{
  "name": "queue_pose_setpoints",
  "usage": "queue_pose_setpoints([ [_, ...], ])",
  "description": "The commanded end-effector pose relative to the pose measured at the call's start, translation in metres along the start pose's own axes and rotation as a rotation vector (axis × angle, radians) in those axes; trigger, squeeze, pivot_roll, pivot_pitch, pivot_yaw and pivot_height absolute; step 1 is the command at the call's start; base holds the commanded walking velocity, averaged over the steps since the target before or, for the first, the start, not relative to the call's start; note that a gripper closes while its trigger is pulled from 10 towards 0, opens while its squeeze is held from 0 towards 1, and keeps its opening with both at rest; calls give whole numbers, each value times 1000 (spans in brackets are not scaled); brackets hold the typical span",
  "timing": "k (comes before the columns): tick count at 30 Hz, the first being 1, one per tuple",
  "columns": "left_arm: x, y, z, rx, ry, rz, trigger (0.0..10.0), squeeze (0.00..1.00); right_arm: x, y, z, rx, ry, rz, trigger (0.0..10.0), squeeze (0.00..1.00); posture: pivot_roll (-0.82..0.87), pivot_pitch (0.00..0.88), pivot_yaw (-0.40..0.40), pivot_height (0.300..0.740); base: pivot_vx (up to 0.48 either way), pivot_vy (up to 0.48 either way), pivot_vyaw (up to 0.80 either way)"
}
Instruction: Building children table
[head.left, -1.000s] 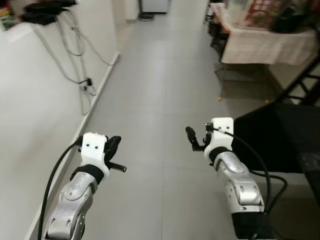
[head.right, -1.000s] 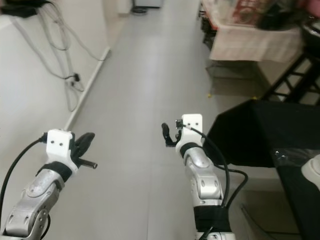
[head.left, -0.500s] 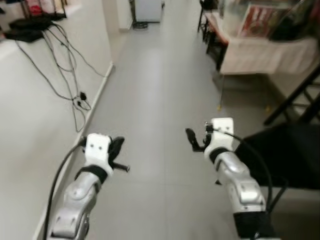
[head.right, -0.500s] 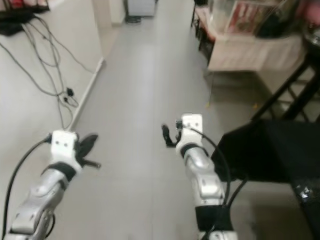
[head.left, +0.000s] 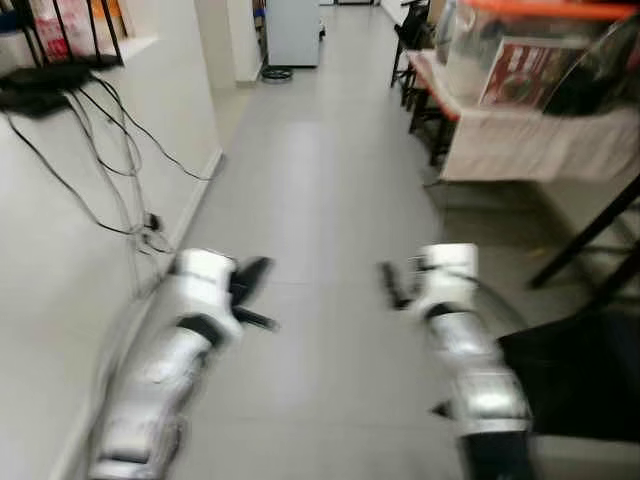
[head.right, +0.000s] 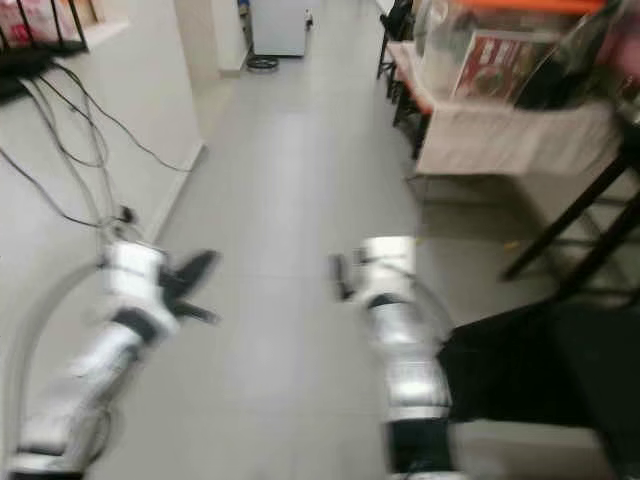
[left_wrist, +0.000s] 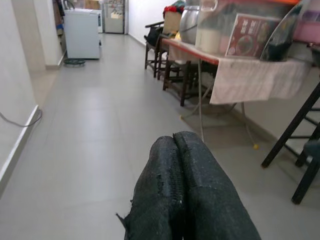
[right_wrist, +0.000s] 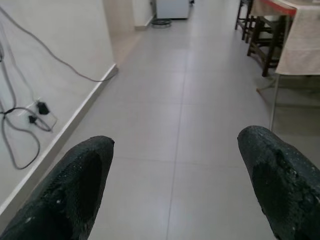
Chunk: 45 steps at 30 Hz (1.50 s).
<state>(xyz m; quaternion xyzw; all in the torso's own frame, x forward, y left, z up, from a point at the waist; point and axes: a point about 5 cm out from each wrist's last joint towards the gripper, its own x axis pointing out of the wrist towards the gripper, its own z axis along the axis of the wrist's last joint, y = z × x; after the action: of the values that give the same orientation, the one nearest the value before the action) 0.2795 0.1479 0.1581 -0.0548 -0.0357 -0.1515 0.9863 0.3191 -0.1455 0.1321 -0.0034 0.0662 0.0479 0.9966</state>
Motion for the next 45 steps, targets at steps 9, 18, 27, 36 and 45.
queue_pose_setpoints([
  [9, 4, -5, -10, 64, 47, -40, 10000, 0, 4, -4, 8, 46, -63, 10, 10000, 0, 13, 15, -8, 740, 352, 0, -267],
  [18, 7, -10, -15, 31, 82, -38, 10000, 0, 2, 9, 18, -81, -109, 132, 10000, 0, -23, 41, -21, 740, 156, 0, -800],
  [27, 13, -8, -17, 47, 97, -49, 10000, 0, 3, 10, 21, -85, -117, 168, 10000, 0, -29, 47, -13, 740, 0, 0, -800],
  [36, 15, -6, -17, 90, 98, -44, 10000, 0, 3, 11, 21, -85, -117, 176, 10000, 0, -30, 50, -6, 740, 0, 0, -800],
  [45, 17, -5, -17, 110, 96, -48, 10000, 0, 4, 12, 21, -88, -125, 186, 10000, 0, -31, 46, -7, 740, 0, 0, -800],
])
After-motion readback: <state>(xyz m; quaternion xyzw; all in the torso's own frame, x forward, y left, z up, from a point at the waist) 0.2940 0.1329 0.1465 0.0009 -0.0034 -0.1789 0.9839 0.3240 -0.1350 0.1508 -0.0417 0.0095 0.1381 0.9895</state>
